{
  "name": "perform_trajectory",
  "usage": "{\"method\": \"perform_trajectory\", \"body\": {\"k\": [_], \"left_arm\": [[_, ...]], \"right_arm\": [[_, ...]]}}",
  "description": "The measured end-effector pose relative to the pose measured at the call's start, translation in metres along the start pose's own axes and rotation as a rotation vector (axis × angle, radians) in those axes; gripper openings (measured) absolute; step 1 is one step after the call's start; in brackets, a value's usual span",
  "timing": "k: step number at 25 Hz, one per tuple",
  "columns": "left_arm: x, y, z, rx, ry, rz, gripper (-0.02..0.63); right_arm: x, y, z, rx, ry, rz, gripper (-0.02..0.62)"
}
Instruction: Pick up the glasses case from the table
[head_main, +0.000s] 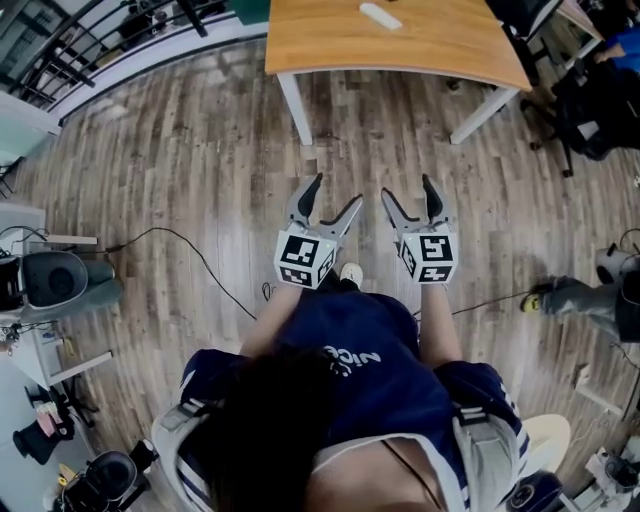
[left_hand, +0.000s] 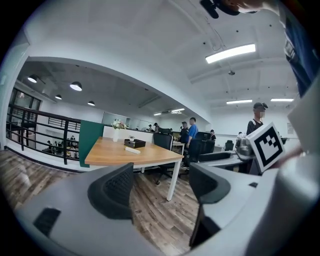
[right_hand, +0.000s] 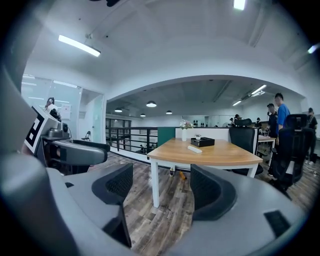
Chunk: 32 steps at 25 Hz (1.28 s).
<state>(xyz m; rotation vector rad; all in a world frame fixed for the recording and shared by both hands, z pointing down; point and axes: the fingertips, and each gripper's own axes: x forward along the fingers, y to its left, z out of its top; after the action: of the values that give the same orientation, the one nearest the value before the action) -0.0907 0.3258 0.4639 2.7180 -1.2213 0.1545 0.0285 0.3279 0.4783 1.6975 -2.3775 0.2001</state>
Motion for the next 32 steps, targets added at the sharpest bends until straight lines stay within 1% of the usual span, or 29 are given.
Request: {"method": "perform_trajectory", "body": {"k": [3,8,13,16,20,26,29,32], "left_arm": [[0.007,-0.001,0.0,0.001,-0.003,0.0,0.344],[0.023,0.006,-0.01,-0.017,0.015,-0.004,0.341],[0.053,0.023,-0.008,-0.04,0.008,-0.047,0.341],[0.076,0.048,-0.001,-0.038,0.009,-0.054,0.336],[0.11,0.088,0.011,-0.043,0.008,-0.054,0.333],[0.158,0.153,0.034,-0.031,0.005,-0.062,0.331],[0.178,0.18,0.043,-0.023,0.0,-0.07,0.33],[0.192,0.199,0.042,-0.011,0.012,-0.088,0.328]], "right_arm": [[0.004,-0.007,-0.004,0.004,0.015,-0.004,0.357],[0.016,-0.014,-0.009,0.009,0.031,-0.013,0.356],[0.045,-0.026,-0.007,0.013,0.039,-0.039,0.353],[0.075,-0.034,0.0,0.022,0.046,-0.053,0.35],[0.124,-0.04,0.008,0.003,0.074,-0.047,0.347],[0.2,-0.05,0.037,-0.004,0.064,-0.063,0.341],[0.228,-0.052,0.044,-0.002,0.066,-0.078,0.337],[0.249,-0.054,0.045,0.006,0.074,-0.093,0.336]]}}
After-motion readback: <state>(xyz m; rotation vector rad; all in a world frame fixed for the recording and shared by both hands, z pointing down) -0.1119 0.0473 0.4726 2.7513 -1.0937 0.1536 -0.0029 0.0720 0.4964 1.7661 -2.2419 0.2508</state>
